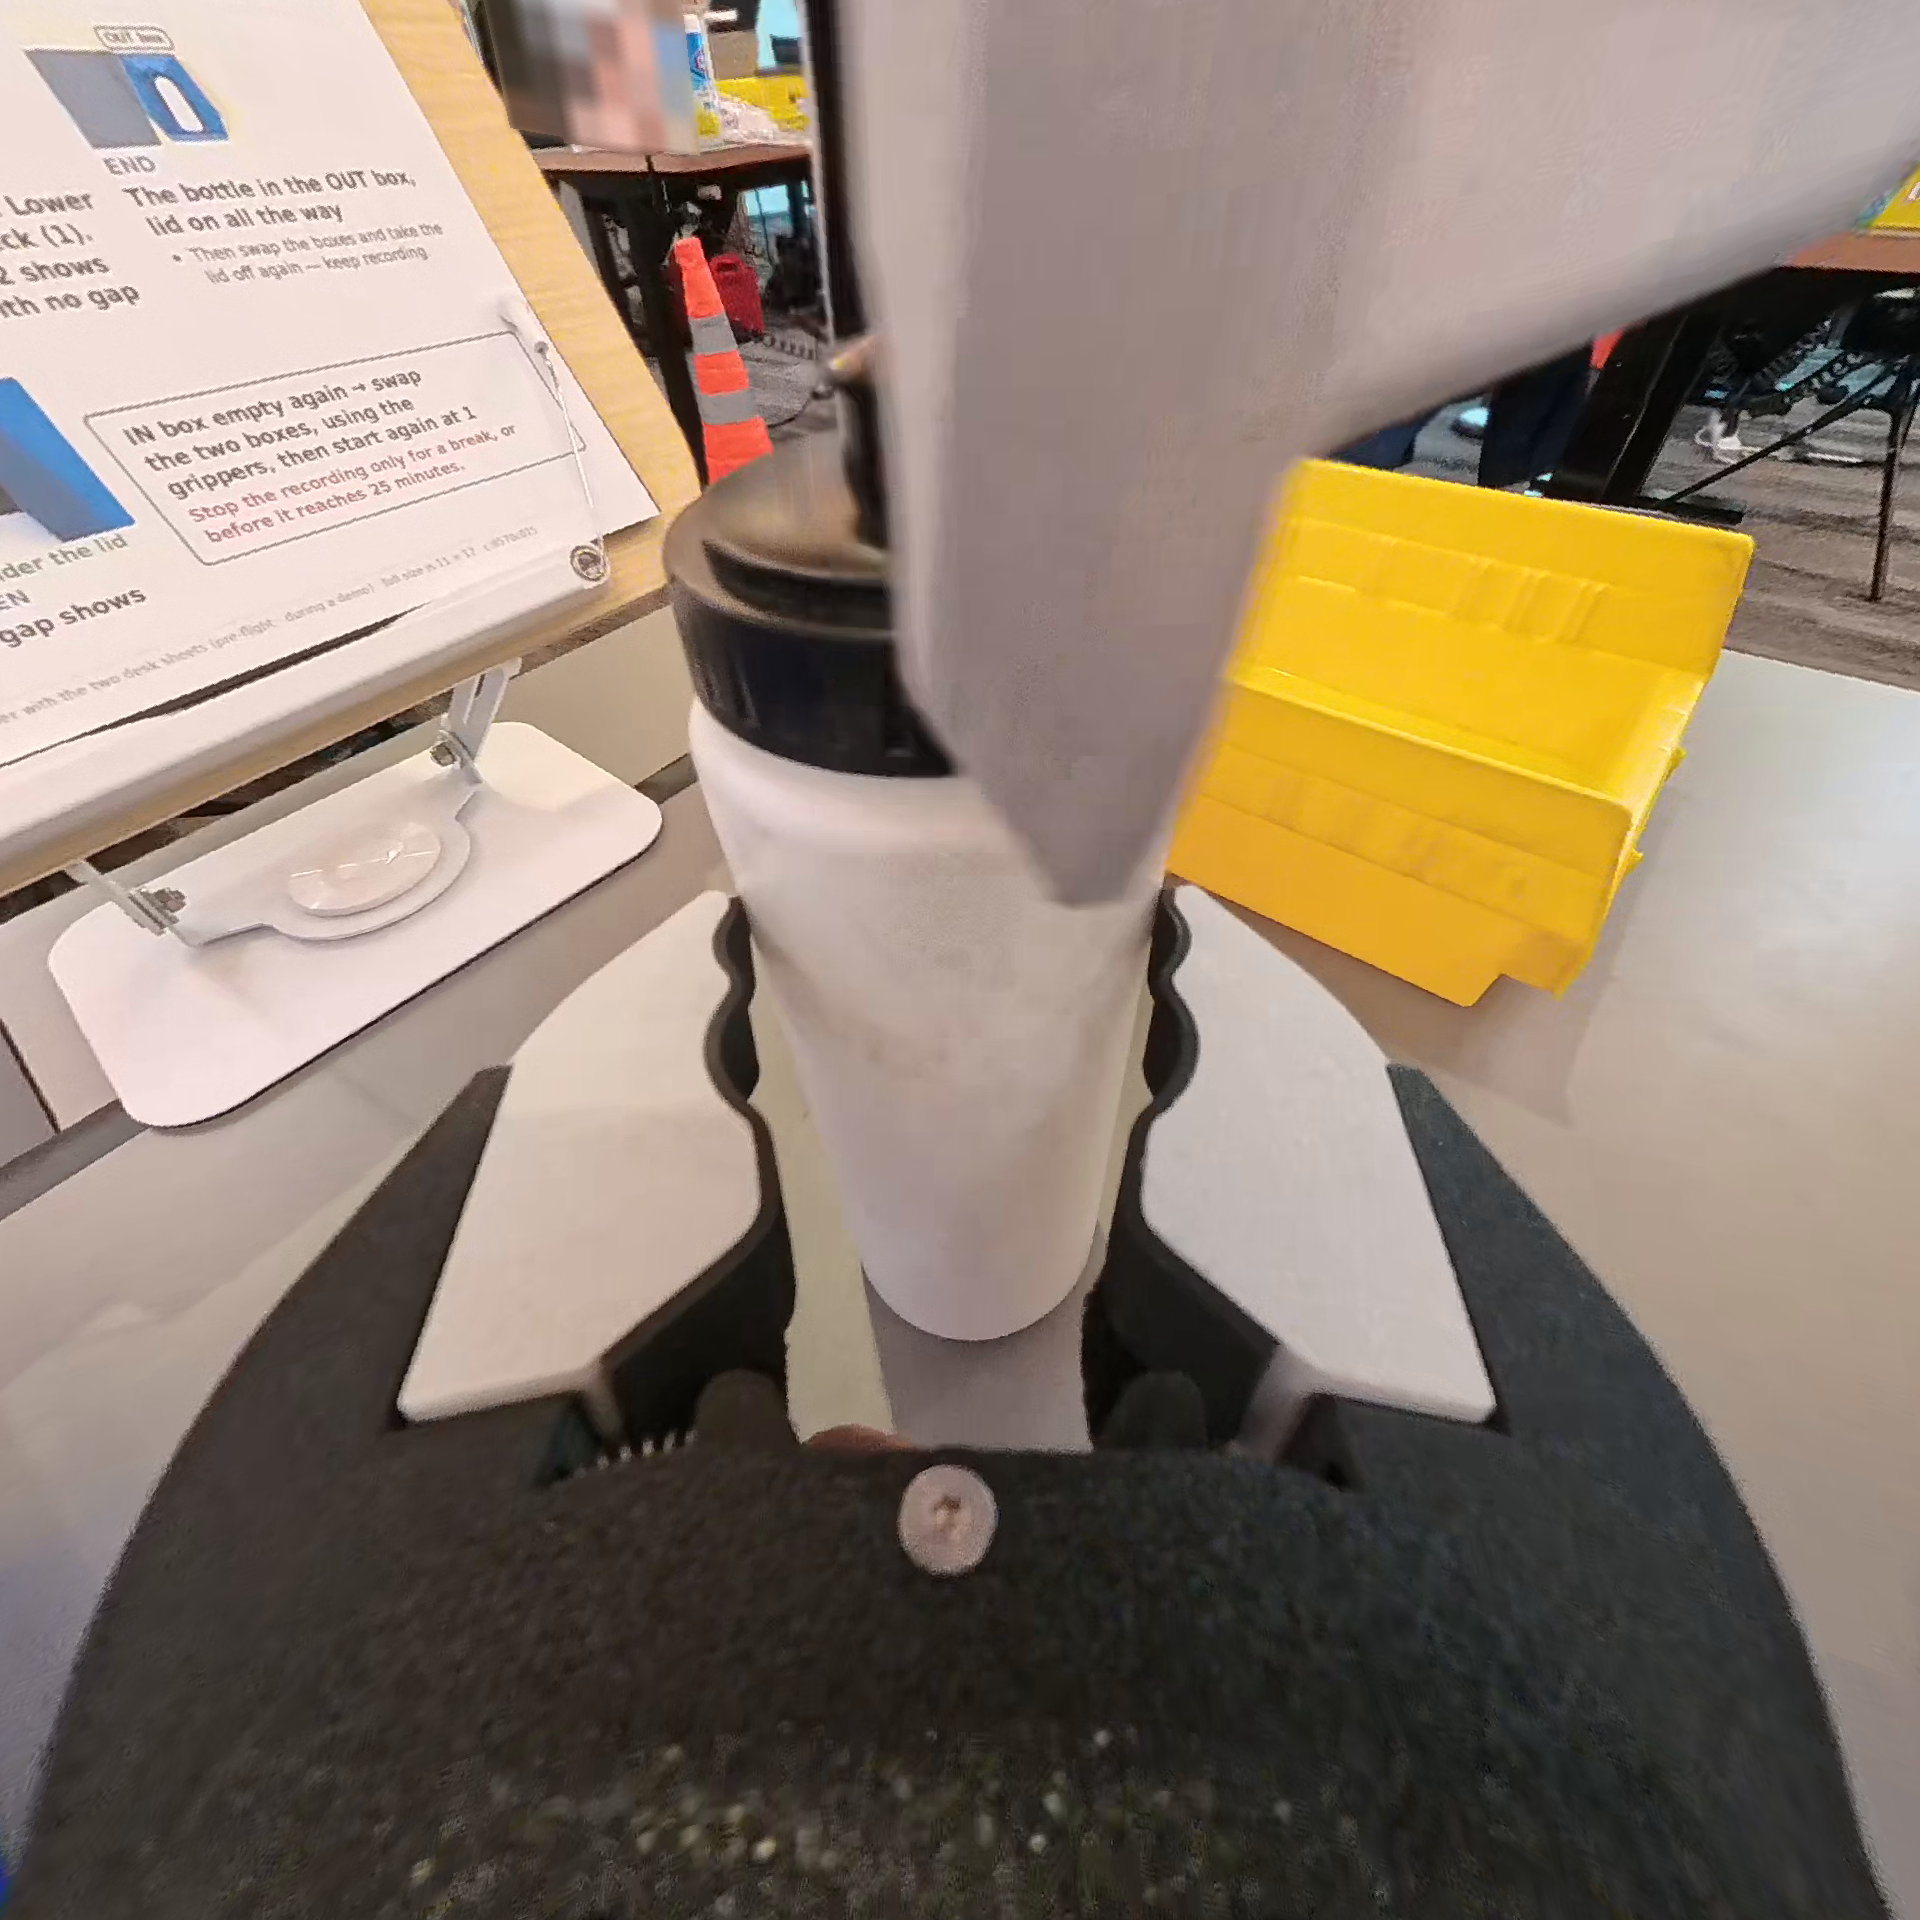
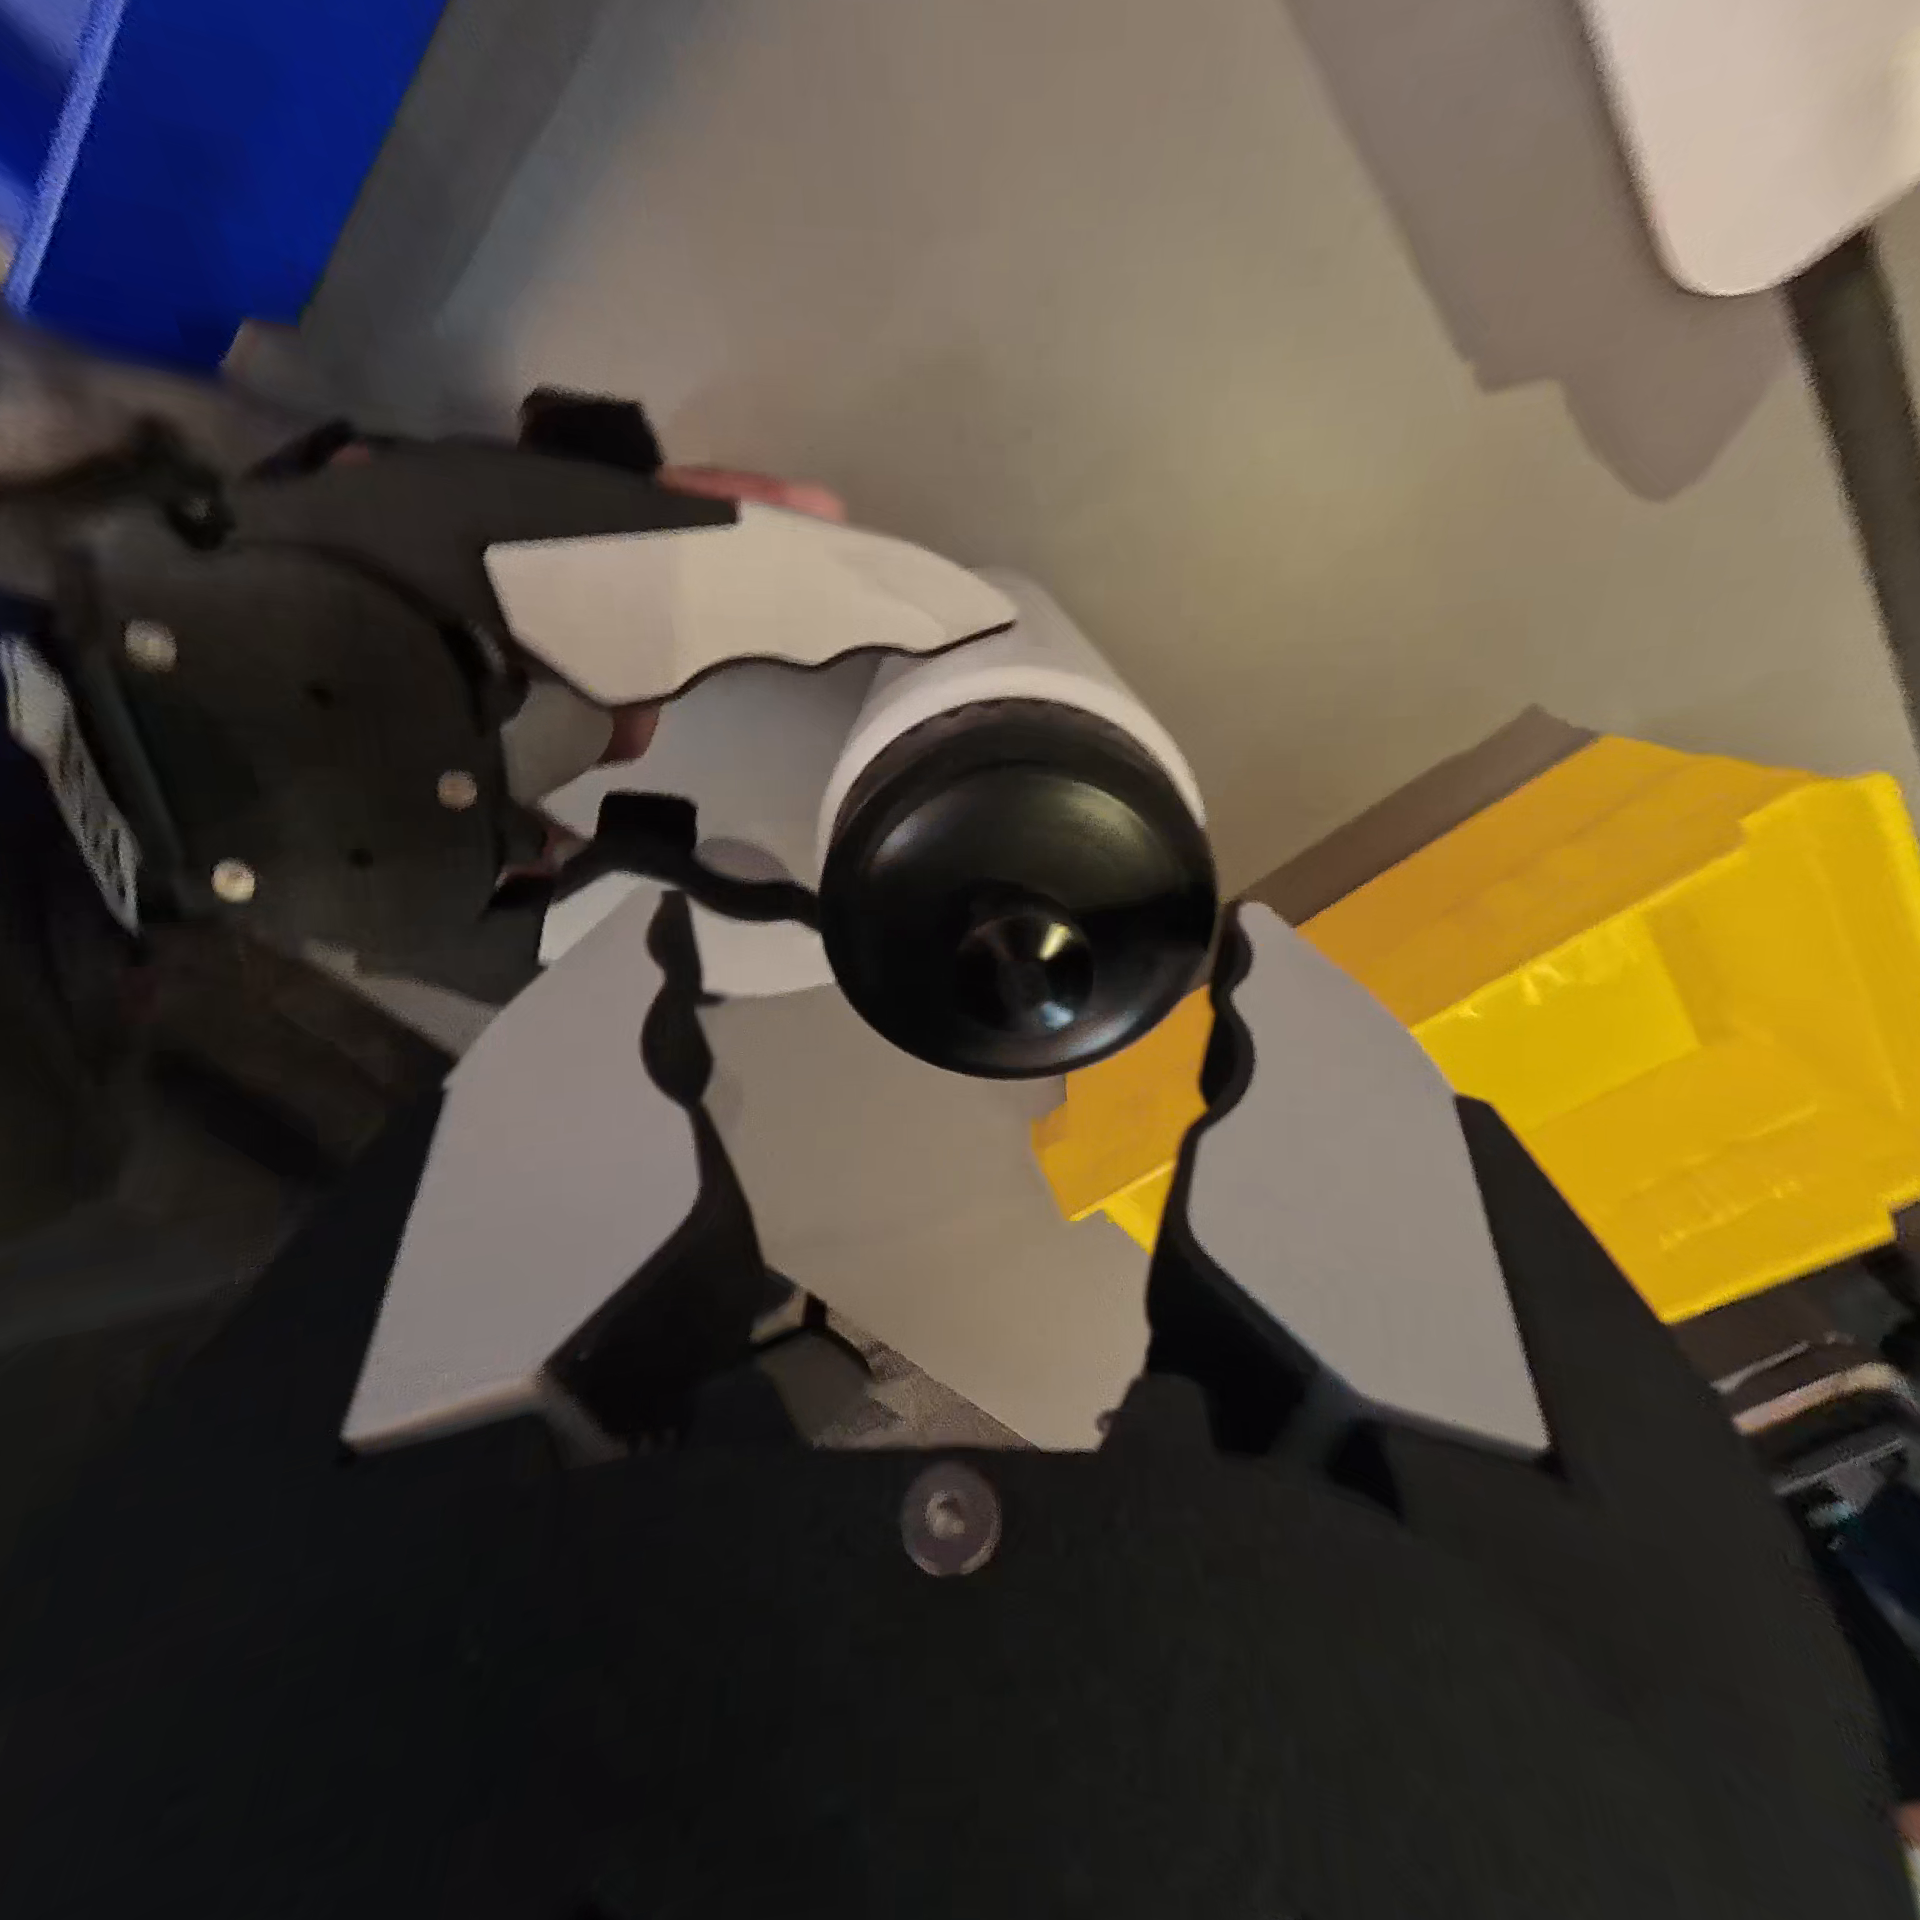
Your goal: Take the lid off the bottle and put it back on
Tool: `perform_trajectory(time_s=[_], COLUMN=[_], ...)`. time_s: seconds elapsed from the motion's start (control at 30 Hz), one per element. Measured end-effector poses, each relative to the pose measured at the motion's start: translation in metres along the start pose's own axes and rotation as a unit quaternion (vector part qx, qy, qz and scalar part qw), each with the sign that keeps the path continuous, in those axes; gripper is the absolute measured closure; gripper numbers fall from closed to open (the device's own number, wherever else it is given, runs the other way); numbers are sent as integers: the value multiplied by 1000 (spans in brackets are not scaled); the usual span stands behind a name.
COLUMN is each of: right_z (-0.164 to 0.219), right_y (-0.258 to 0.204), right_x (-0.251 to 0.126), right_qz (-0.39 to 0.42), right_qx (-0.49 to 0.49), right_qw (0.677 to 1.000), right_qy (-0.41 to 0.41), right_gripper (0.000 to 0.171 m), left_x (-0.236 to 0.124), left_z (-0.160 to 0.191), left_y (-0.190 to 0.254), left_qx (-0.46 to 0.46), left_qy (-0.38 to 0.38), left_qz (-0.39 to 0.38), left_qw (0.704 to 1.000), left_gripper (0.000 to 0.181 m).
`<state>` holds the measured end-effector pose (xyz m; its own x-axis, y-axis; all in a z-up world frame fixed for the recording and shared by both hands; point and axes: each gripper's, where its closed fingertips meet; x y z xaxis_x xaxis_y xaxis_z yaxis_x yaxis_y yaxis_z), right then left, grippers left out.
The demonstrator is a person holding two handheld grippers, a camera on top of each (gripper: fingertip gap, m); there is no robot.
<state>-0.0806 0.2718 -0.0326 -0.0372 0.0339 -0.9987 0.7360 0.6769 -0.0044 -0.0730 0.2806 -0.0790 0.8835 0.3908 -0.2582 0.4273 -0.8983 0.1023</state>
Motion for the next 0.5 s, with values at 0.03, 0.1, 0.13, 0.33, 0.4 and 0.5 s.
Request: perform_trajectory(time_s=[0.03,0.1,0.13,0.33,0.4,0.5], right_z=[4,9,9,0,-3,6], right_y=[-3,0,3,20,17,10], right_x=[1,-1,-5,-47,-57,-52], right_qz=[-19,-19,-11,30,37,37], right_qx=[-27,-92,-130,-357,-450,-571], right_qw=[999,996,991,926,879,809], right_qy=[-5,11,28,122,152,135], right_gripper=[70,57,57,59,63,66], left_x=[0,0,0,0,0,-1], left_z=[0,0,0,1,1,2], left_y=[1,2,1,3,6,11], left_qx=[2,7,4,1,2,6], left_qy=[1,2,1,0,0,-3], left_qz=[1,5,6,33,48,67], left_qw=[1000,1000,1000,999,999,998], left_gripper=[108,108,108,108,108,108])
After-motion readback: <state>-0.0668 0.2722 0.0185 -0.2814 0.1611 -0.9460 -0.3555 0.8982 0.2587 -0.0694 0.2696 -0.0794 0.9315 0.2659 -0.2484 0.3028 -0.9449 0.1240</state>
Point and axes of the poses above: each gripper's, where its closed fingertips meet, x out along the fingers, z out of its underside, y = z × x across the jaws, and after that the axes turned 9 degrees about -x, right-handed
